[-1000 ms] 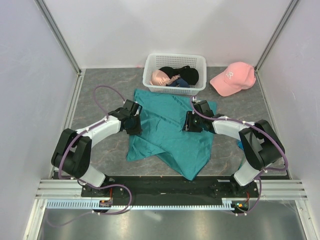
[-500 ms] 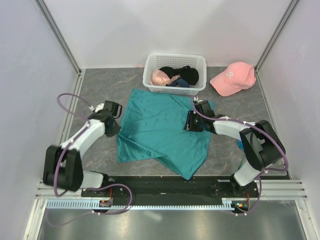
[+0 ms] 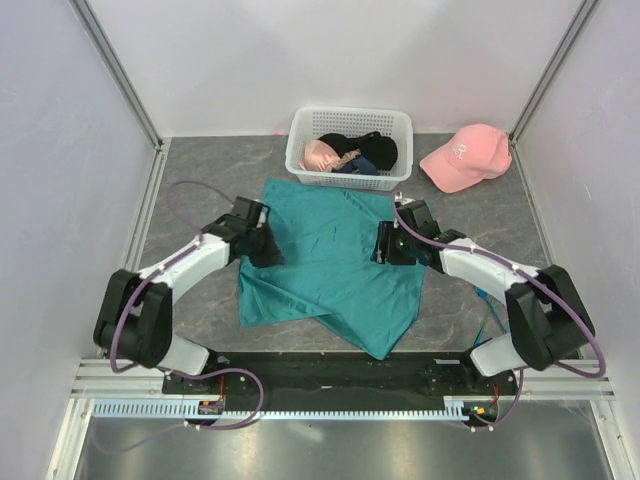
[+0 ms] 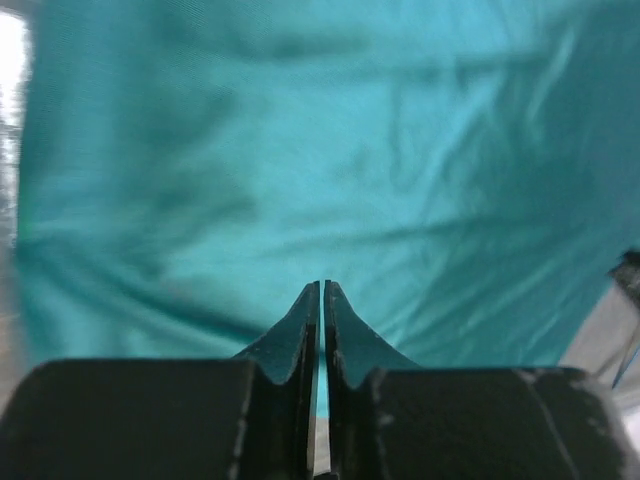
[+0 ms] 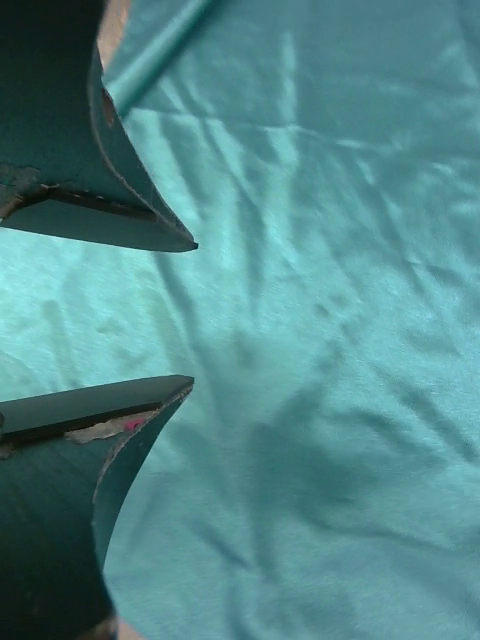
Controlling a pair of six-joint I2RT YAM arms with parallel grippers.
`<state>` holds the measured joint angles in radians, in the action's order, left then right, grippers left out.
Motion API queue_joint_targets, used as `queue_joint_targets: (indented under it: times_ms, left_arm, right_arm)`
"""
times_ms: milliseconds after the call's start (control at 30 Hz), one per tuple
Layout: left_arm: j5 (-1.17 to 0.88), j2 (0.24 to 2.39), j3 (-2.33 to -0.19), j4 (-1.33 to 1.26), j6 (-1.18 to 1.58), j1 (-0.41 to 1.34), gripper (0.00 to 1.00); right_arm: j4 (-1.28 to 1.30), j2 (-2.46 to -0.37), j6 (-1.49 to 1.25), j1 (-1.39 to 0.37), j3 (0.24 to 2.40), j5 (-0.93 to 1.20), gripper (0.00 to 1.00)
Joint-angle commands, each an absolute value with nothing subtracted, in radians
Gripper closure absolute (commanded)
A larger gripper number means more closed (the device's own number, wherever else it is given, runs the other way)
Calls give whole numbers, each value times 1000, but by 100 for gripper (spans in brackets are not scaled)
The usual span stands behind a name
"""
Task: Fold the napkin into a case and place the utensils inside
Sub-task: Smooth out the napkin at the center of the board.
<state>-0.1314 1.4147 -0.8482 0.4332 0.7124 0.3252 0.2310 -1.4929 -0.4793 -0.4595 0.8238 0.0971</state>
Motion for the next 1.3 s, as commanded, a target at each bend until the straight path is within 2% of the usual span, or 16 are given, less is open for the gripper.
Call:
queue_joint_targets:
  times_ms: [0, 167, 200, 333, 433, 900, 1267]
  left_arm:
    - [-275, 1466, -907, 362, 678, 493, 92]
    - [-200, 1384, -826, 399, 776, 607, 93]
    - [-151, 1326, -775, 406, 819, 618, 98]
    - [-3, 1160, -657, 437, 883, 638, 98]
    - [75, 1114, -606, 485, 925, 638, 98]
    - [158, 1313, -598, 615, 1029, 637, 98]
    - [163, 1275, -624, 869, 1002, 627, 98]
  right_arm:
    - [278, -1395, -509, -465, 759, 72, 39]
    - [262, -1423, -500, -459, 775, 54, 41]
    - [264, -1436, -499, -456, 781, 54, 41]
    - [235, -1457, -506, -456, 799, 63, 44]
    - [230, -1476, -506, -456, 814, 66, 45]
    - [206, -1575, -520, -449, 880, 6, 46]
    - [170, -1753, -509, -417, 977, -60, 47]
